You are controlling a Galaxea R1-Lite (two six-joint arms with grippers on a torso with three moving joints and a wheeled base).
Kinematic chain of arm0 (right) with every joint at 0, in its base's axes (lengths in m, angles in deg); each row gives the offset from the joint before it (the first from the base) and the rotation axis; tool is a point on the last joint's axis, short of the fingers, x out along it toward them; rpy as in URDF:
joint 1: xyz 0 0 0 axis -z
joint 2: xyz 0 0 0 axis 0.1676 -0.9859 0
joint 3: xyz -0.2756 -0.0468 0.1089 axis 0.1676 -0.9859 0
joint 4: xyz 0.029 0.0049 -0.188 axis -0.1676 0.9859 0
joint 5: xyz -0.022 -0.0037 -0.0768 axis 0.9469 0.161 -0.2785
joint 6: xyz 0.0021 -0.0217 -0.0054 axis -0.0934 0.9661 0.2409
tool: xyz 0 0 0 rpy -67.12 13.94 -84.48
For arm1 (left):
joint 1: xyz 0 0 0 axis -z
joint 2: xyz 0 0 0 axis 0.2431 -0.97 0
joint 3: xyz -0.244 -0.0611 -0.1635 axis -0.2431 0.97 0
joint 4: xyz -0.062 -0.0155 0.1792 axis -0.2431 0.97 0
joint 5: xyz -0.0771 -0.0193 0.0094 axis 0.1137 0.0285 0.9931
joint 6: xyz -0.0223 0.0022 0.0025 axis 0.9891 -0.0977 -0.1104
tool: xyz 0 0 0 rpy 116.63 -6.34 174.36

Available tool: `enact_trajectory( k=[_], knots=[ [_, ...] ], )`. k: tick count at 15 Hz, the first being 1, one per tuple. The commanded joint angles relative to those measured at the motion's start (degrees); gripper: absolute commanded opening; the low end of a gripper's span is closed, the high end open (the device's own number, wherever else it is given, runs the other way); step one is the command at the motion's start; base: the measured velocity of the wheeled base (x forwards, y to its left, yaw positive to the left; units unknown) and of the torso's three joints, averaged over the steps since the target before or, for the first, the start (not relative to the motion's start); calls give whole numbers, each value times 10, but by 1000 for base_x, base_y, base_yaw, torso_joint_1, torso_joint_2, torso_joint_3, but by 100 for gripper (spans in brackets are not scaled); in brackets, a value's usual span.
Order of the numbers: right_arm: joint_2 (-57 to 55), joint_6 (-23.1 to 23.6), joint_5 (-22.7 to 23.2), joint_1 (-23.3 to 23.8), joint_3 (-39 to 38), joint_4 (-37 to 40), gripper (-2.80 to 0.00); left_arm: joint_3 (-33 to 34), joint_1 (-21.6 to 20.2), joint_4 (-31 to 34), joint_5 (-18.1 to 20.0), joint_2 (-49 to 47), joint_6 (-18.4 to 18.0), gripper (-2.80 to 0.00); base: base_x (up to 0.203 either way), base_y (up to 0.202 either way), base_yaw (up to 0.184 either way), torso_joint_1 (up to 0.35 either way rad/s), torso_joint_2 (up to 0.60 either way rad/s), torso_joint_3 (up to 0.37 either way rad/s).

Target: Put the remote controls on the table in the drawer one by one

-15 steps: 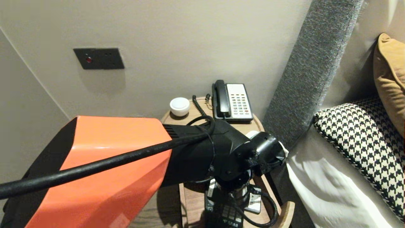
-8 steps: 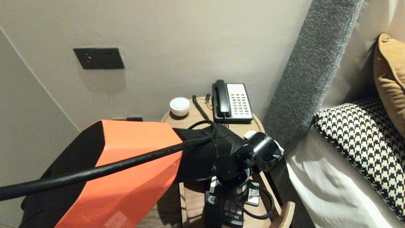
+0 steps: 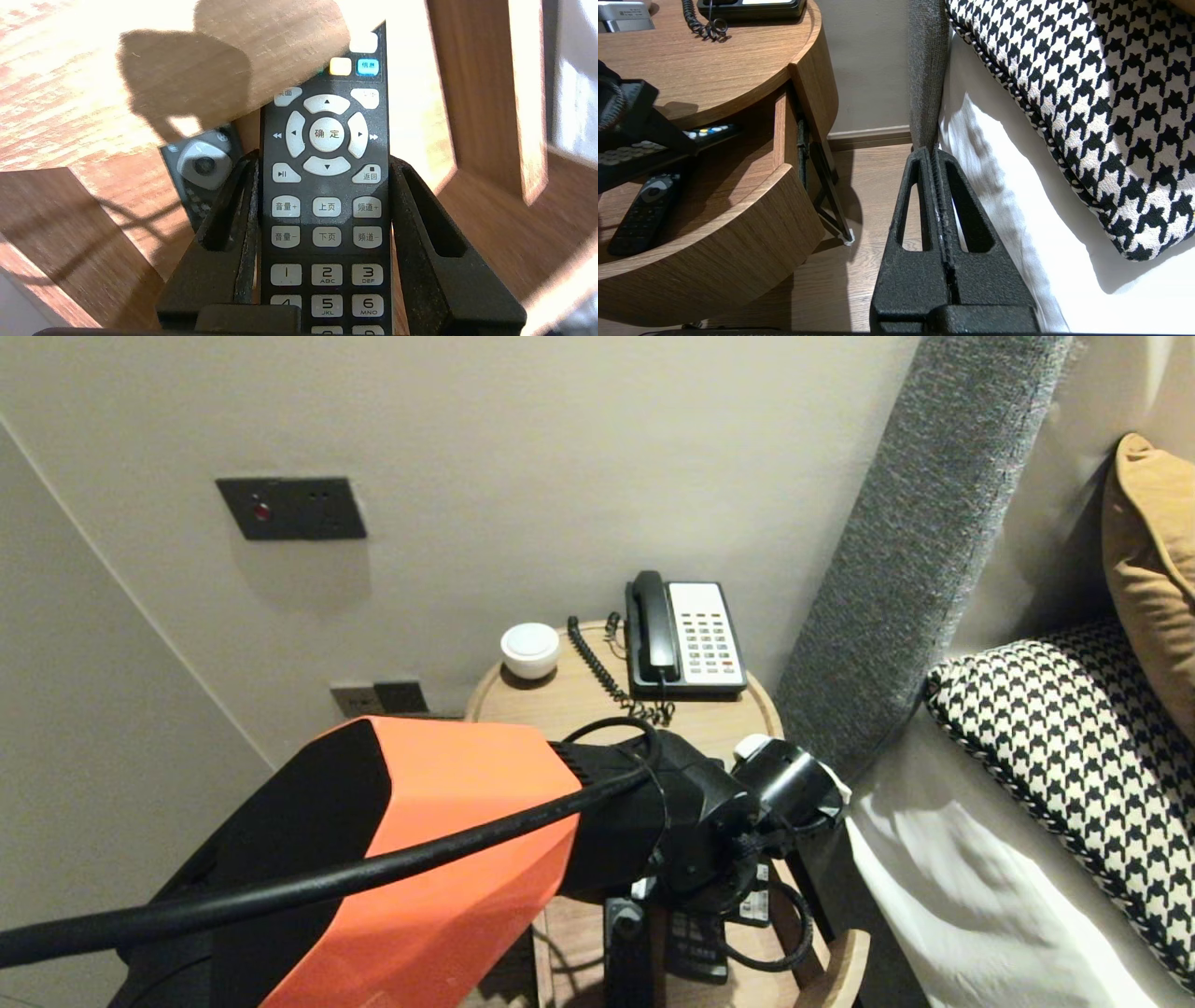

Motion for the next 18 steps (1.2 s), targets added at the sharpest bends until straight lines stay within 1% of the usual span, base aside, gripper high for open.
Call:
enact_trajectory(
  k=[1,4,8,15,16,18],
  knots=[
    [0,0,0,0,-23,-1,-280,1,5,-8,-24,-8,10,-280,0,0,0,0,0,0],
    [0,0,0,0,-23,-1,-280,2,8,-14,-45,-17,38,-280,0,0,0,0,0,0],
    [0,0,0,0,-23,-1,-280,2,14,-20,-46,-18,39,-280,0,0,0,0,0,0],
    [0,0,0,0,-23,-1,-280,1,29,-47,-49,-50,39,-280,0,0,0,0,0,0],
    [0,0,0,0,-23,-1,-280,1,29,-52,-55,-55,39,-280,0,0,0,0,0,0],
    [0,0,0,0,-23,-1,-280,1,28,-83,-77,-66,35,-280,0,0,0,0,0,0]
  ],
)
